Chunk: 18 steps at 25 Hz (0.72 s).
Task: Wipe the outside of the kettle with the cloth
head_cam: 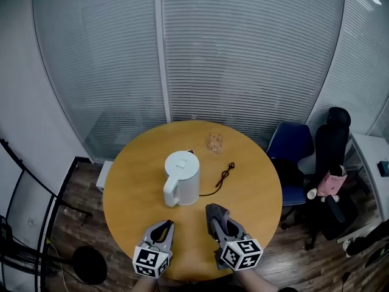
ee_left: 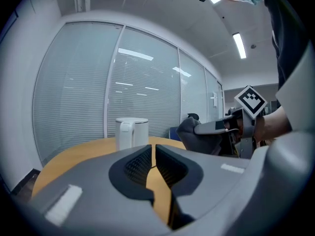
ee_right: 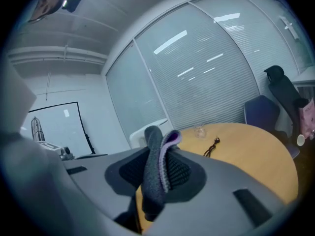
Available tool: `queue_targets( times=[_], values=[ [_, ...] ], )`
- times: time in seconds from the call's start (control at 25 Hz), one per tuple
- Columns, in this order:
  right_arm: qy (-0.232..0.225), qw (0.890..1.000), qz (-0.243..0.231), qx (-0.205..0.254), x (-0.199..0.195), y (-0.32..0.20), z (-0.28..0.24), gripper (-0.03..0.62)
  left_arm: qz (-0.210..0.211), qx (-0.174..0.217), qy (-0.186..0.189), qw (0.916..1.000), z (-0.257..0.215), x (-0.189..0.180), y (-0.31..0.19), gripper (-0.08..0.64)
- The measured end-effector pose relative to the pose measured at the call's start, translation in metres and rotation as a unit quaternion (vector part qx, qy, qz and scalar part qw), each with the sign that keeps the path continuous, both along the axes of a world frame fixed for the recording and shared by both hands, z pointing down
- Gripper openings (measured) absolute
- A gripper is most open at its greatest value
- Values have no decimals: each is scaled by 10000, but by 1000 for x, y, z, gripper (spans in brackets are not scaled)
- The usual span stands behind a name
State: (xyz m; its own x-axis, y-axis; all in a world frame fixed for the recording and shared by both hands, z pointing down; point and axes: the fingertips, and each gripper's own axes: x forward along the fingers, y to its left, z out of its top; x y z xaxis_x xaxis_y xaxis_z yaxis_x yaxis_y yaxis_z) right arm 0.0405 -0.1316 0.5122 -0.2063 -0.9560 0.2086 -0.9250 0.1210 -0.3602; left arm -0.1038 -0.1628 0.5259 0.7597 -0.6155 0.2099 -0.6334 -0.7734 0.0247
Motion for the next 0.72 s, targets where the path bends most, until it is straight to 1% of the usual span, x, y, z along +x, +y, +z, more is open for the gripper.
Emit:
queue_targets(
  times=[0.12,0.16,0.24,0.28,0.52,0.64,0.72],
  values=[
    [-37,10000,-13,41,4,-16,-3,87,-168,31,23,9999,-1,2,-20,15],
    [-52,10000,-39,55,6,-22,-4,87,-227,32,20,9997,0,4,-28,30],
    [-89,9999,-113,86,10,-37,-5,87,-368,35,-13,9993,1,7,-44,141],
    [-108,9998,-163,98,12,-43,-6,87,-457,42,-35,9989,1,9,-51,156],
    [-232,9982,-521,180,30,-74,-14,87,-1038,71,-102,9945,1,18,-78,167],
    [-284,9969,-683,262,36,-91,-21,87,-1181,3,-168,9929,3,22,-89,174],
    [-322,9963,-739,311,42,-102,-25,87,-1218,-63,-211,9923,6,27,-94,199]
  ],
)
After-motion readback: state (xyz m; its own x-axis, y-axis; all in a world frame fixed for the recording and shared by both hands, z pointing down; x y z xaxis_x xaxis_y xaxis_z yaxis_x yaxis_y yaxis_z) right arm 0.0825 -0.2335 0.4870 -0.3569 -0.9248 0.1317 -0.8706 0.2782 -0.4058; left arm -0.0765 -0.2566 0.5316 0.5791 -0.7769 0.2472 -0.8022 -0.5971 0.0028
